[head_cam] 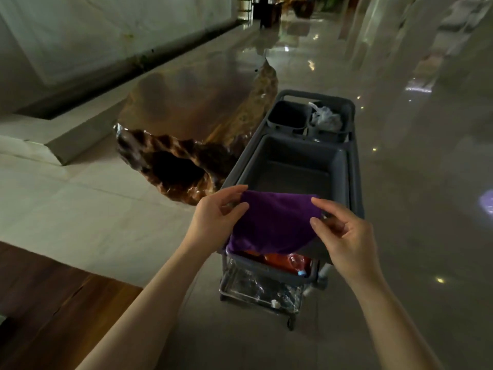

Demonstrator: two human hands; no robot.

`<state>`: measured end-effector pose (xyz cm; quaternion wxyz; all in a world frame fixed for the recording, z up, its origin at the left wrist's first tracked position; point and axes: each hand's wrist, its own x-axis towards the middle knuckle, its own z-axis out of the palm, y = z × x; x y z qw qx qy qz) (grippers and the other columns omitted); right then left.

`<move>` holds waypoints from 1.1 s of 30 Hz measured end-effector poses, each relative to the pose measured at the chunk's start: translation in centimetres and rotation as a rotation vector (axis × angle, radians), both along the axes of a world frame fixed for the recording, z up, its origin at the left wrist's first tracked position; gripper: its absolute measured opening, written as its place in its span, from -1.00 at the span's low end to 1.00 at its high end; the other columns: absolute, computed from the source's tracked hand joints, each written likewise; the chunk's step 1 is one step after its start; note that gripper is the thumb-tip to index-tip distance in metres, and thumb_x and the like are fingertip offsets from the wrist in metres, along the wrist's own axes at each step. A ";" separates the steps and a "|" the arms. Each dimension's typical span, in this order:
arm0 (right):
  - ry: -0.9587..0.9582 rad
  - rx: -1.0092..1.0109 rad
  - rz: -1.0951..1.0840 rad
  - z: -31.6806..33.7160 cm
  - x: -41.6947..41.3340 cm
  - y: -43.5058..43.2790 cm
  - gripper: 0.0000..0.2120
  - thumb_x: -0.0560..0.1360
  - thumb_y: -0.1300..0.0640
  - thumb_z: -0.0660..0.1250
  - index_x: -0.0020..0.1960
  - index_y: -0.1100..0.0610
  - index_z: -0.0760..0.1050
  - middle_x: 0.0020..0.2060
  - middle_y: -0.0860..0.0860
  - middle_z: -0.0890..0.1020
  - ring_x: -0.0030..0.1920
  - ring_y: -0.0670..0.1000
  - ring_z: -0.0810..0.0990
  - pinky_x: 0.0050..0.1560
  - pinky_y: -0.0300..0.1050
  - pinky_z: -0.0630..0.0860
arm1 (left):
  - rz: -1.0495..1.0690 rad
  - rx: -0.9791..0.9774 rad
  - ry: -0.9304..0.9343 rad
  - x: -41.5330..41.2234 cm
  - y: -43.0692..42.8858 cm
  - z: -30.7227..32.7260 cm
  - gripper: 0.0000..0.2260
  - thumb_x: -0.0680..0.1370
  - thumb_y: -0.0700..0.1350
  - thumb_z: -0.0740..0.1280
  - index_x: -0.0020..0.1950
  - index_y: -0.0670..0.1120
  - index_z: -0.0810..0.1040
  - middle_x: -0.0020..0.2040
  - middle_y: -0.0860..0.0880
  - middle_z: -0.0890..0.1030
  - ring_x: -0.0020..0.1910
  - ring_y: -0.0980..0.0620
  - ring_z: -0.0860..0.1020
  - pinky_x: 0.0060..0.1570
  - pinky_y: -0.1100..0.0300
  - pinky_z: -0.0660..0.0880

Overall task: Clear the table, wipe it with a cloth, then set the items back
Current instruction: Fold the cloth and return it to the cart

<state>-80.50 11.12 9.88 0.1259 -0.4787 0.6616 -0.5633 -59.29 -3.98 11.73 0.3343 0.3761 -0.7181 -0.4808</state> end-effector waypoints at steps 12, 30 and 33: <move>0.082 0.236 -0.129 -5.4 -2.3 -0.1 -0.65 0.45 0.25 0.50 0.17 -0.05 0.64 -0.35 -0.15 0.65 -0.32 -0.17 0.64 -0.26 -0.49 0.45 | 0.003 0.105 -0.190 -4.7 -1.0 -8.0 -0.69 0.59 -0.13 0.38 0.28 0.18 0.58 0.11 0.13 0.66 0.04 0.17 0.65 0.07 0.09 0.66; 0.524 0.562 -0.134 -8.5 -1.9 -0.1 -0.56 0.46 -0.10 0.47 0.29 0.02 0.60 0.07 -0.06 0.52 0.10 0.04 0.48 0.24 0.05 0.46 | -0.084 -0.482 -0.597 -3.6 0.0 -10.8 -0.63 0.58 0.02 0.38 0.38 0.02 0.52 0.36 0.02 0.52 0.12 0.00 0.64 0.09 0.08 0.64; 0.529 0.555 -0.119 -8.4 -1.9 0.1 -0.56 0.47 -0.09 0.46 0.31 0.02 0.59 0.10 -0.06 0.53 0.13 0.03 0.48 0.26 0.01 0.43 | -0.104 -0.496 -0.659 -3.5 0.0 -10.7 -0.61 0.61 0.07 0.31 0.43 0.05 0.46 0.40 0.05 0.48 0.13 0.02 0.64 0.08 0.08 0.64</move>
